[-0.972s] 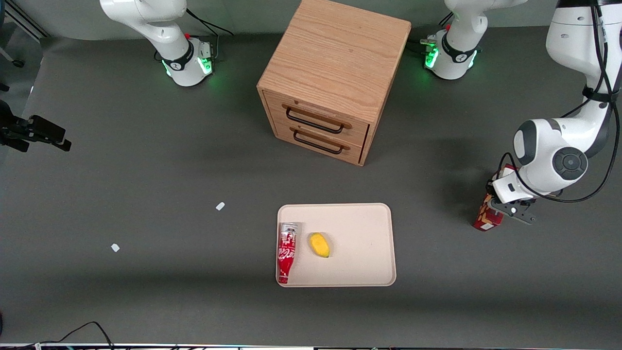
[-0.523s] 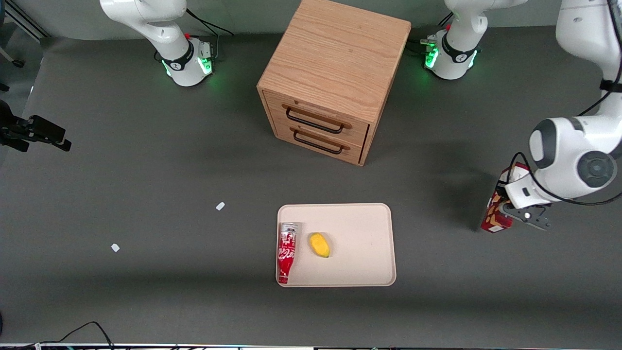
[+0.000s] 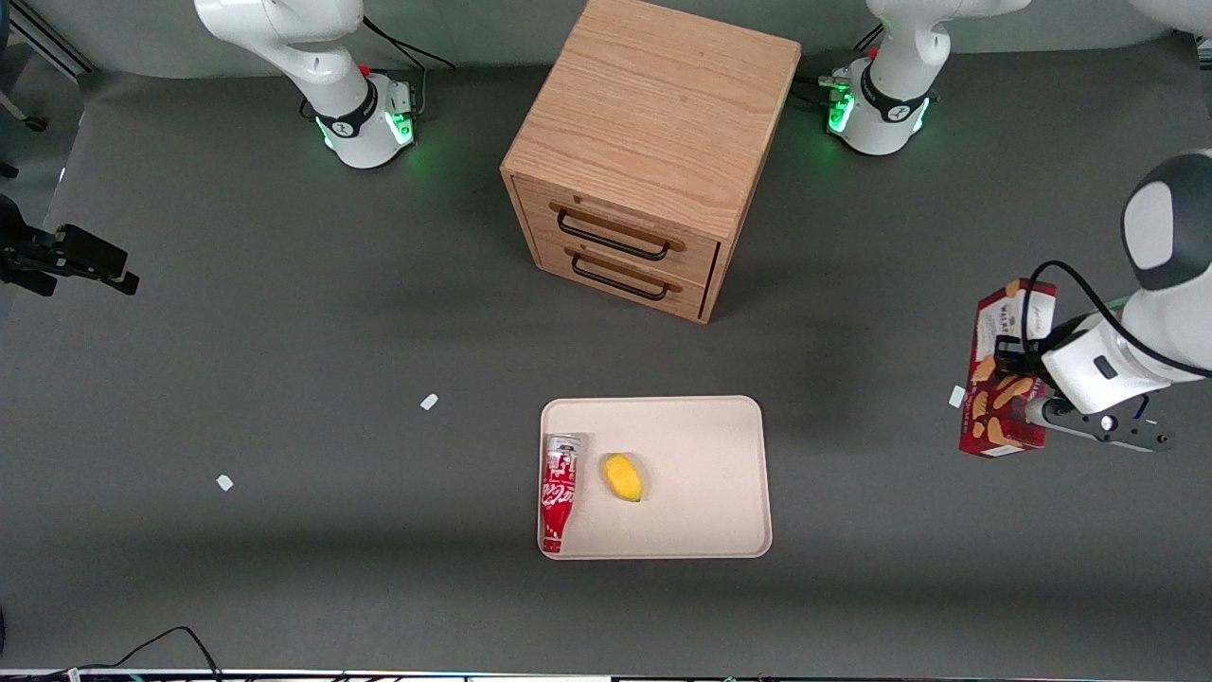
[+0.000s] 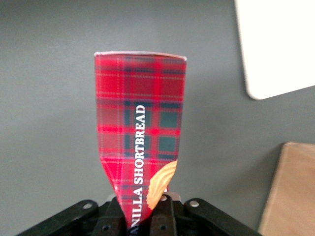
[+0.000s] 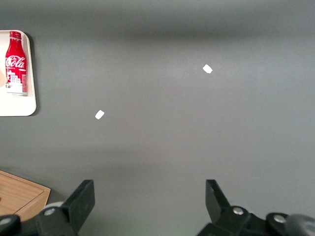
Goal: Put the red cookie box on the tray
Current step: 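Lift the box and carry it with the left gripper over the tray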
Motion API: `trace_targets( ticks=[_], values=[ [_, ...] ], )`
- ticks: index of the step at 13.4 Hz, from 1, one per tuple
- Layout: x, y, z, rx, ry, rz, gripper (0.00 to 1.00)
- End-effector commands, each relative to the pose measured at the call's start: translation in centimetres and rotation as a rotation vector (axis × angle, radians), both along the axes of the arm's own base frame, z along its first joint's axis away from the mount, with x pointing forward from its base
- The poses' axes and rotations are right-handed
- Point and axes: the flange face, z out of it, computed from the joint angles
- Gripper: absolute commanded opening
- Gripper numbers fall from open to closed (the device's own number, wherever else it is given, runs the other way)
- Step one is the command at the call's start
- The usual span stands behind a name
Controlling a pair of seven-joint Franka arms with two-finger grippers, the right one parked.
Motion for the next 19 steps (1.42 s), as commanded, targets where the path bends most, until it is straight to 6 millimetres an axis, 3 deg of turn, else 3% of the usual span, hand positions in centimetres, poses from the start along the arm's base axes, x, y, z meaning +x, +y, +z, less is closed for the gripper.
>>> trace_targets(
  ticks=[1,5,7,9,11,14,19],
  values=[
    [2.1,-6.0,1.0,0.006,0.016,0.091,0.0],
    [4.6,-14.8,-2.5,-0.021,0.006,0.212,0.0],
    [5.5,-18.6,-6.7,-0.029,0.009,0.228,0.0],
    [5.9,-21.2,-11.6,-0.019,0.009,0.203,0.0],
    [6.2,-22.7,-15.5,0.005,-0.012,0.215,0.0],
    [6.2,-23.4,-20.1,-0.012,-0.041,0.235,0.0],
    [6.0,-24.6,-24.9,-0.029,-0.068,0.264,0.0]
  ],
)
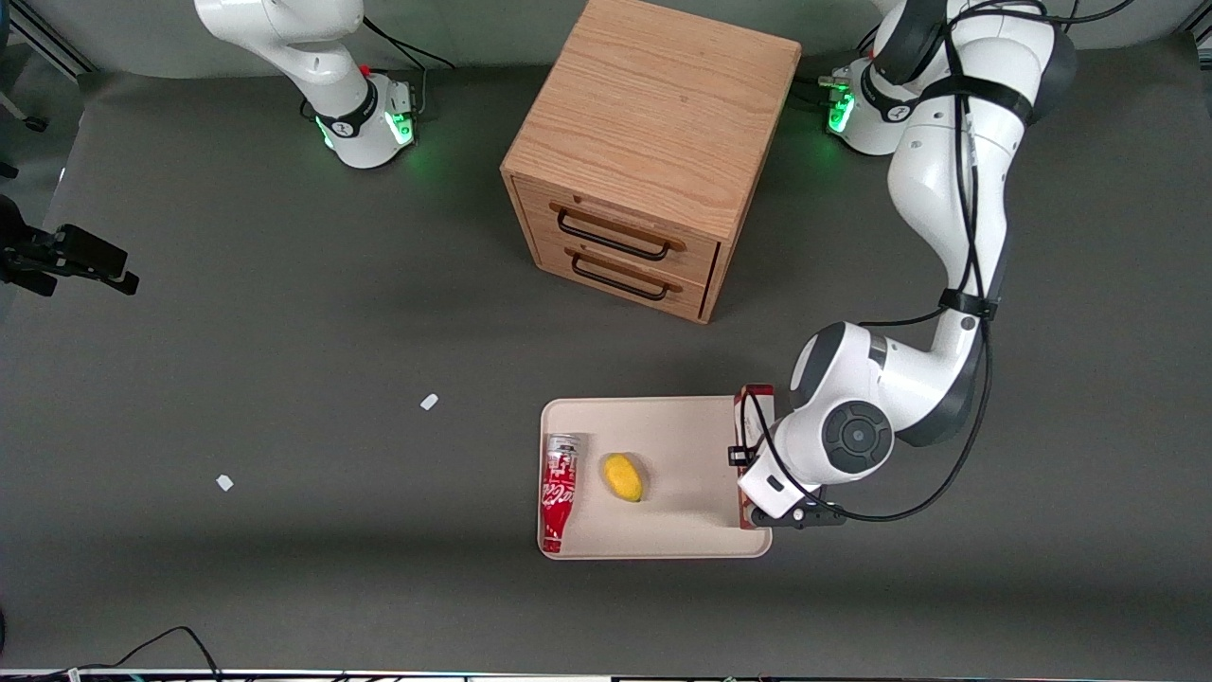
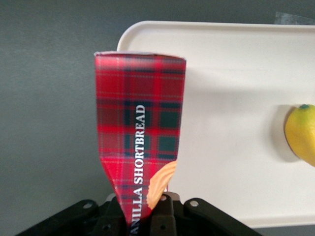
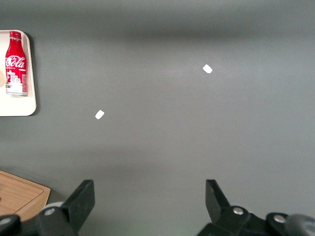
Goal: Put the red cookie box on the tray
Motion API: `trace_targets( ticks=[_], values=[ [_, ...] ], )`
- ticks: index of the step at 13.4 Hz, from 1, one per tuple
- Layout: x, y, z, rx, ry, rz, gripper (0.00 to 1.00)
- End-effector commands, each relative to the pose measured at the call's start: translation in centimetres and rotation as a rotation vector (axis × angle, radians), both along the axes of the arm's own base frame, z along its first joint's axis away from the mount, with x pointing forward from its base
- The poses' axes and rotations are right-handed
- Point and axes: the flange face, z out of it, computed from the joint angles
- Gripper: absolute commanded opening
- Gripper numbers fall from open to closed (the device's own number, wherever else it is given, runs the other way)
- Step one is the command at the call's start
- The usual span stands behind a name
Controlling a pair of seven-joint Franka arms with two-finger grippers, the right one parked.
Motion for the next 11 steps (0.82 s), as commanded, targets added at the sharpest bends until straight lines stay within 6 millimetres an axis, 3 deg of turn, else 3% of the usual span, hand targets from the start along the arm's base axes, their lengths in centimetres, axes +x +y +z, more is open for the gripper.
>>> trace_targets(
  ticks=[1,4,5,6,11],
  values=[
    [-0.6,-0.9,-1.1,0.012,-0.03,0.022,0.0],
    [-0.4,-0.7,-1.6,0.008,-0.04,0.026,0.0],
    [-0.5,-0.7,-1.9,0.009,-0.039,0.025,0.55],
    [-0.6,-0.7,-2.1,0.024,-0.059,0.015,1.0],
    [-0.5,-1.0,-1.8,0.014,-0.097,0.052,1.0]
  ],
)
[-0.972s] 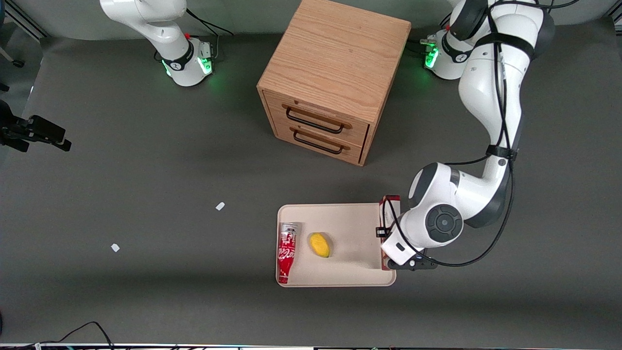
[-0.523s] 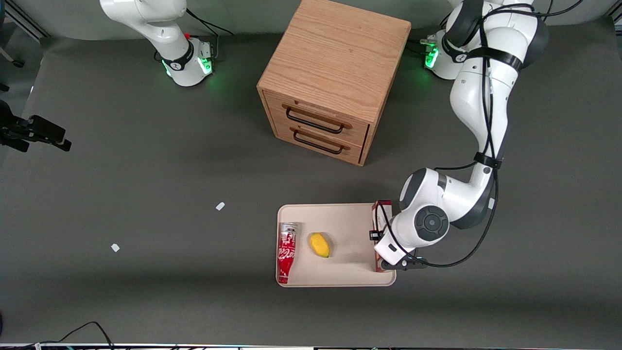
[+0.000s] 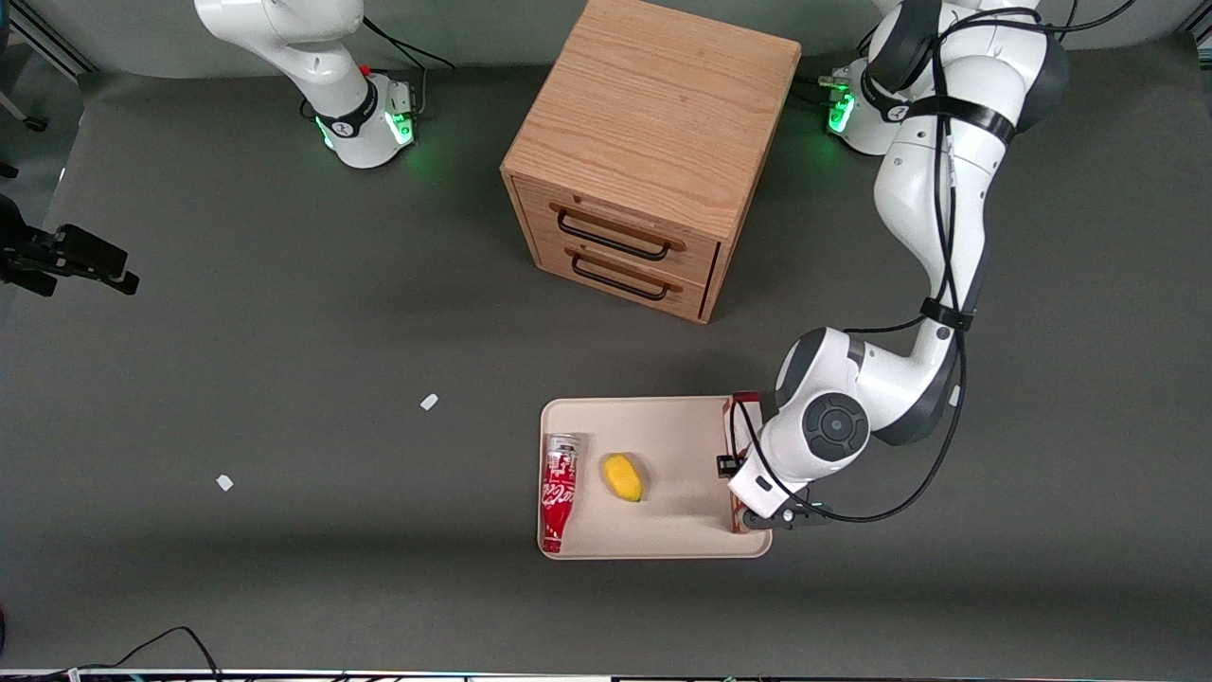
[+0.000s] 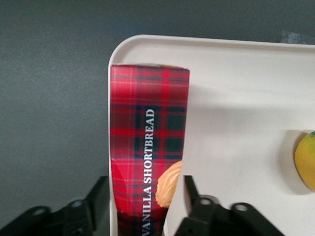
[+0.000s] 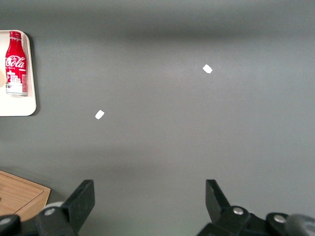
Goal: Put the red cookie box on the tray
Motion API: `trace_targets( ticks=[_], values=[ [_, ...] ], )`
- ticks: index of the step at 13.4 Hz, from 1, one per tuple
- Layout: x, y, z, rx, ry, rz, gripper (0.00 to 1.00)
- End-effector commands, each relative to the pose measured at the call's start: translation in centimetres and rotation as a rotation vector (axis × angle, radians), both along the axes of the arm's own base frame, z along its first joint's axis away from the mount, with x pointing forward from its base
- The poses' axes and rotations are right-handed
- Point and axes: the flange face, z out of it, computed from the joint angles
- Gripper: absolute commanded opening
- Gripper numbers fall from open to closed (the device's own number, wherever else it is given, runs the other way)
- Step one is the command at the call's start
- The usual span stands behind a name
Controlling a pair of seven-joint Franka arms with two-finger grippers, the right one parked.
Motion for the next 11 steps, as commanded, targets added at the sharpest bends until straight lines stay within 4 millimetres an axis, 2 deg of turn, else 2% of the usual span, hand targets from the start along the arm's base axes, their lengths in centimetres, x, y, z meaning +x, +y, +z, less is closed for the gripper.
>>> trace_targets(
  ticks=[1,4,6,9,11],
  values=[
    [-0.4,-0.3,0.6,0.013,-0.014,0.021,1.0],
    [-0.3,-0.2,1.4,0.008,-0.023,0.026,1.0],
    [-0.5,-0.2,3.6,0.001,-0.031,0.036,1.0],
    [-1.4,0.5,10.1,-0.005,-0.027,0.058,1.0],
    [-2.6,3.0,16.1,0.001,0.007,0.071,1.0]
  ],
)
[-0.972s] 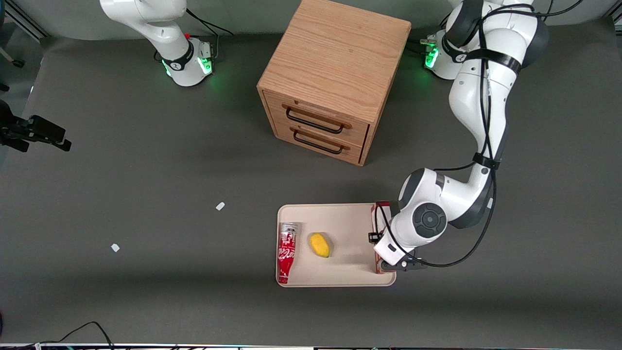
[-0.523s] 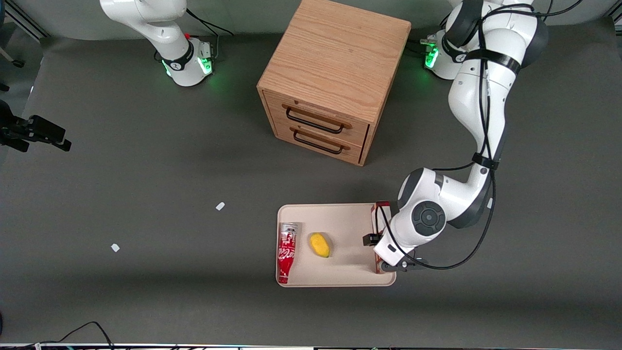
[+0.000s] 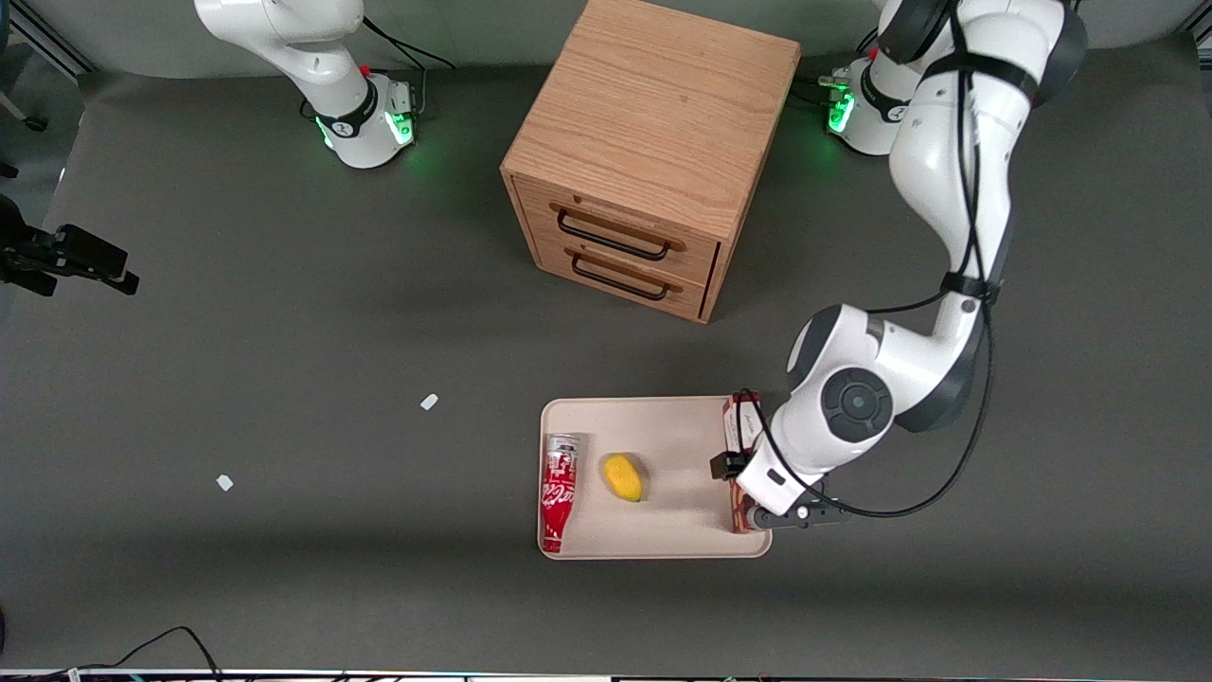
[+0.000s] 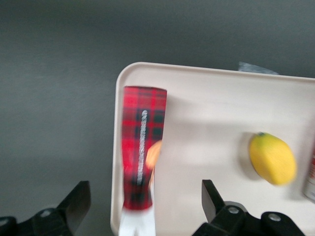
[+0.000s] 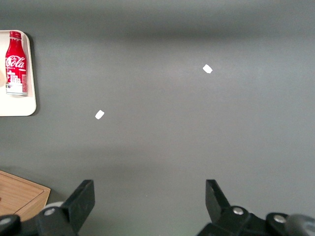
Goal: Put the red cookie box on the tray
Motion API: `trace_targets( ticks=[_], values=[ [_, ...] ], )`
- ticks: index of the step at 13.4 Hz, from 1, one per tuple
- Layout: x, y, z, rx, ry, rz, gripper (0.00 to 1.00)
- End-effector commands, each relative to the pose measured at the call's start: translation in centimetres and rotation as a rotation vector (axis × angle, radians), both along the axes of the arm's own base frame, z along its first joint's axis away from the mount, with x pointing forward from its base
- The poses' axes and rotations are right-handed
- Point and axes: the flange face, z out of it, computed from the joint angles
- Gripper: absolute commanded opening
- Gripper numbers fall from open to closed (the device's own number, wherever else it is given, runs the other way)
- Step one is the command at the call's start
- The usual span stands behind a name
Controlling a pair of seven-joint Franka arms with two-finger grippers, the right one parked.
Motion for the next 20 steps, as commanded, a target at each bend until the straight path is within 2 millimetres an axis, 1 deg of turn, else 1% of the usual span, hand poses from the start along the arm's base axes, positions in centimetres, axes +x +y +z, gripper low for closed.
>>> trace_targets(
  ticks=[1,2,4,5,6,7,8,9,10,12,14,15,17,20],
  values=[
    [-2.9,4.4,8.4,0.021,0.063,0.028,1.0],
    [-3.8,6.9,11.4,0.017,0.077,0.01,1.0],
    [-5.8,13.0,16.5,-0.004,0.099,0.021,1.0],
    [-6.9,15.4,18.8,-0.015,0.113,0.035,1.0],
    [-8.1,16.9,20.7,-0.001,0.129,0.017,1.0],
    [-9.1,19.1,22.2,0.011,0.141,0.002,1.0],
    [-10.4,21.4,23.1,0.016,0.138,-0.002,1.0],
    [-11.8,23.6,23.6,0.022,0.126,-0.005,1.0],
    [-13.3,25.3,23.9,0.03,0.119,-0.016,1.0],
    [-15.6,27.8,25.4,0.088,0.096,-0.03,1.0],
    [-17.5,29.1,26.8,0.131,0.08,-0.049,1.0],
    [-18.1,29.4,27.7,0.139,0.073,-0.055,1.0],
    [-18.8,29.8,28.7,0.15,0.063,-0.05,1.0],
    [-18.9,30.4,28.9,0.149,0.065,-0.09,1.0]
  ],
)
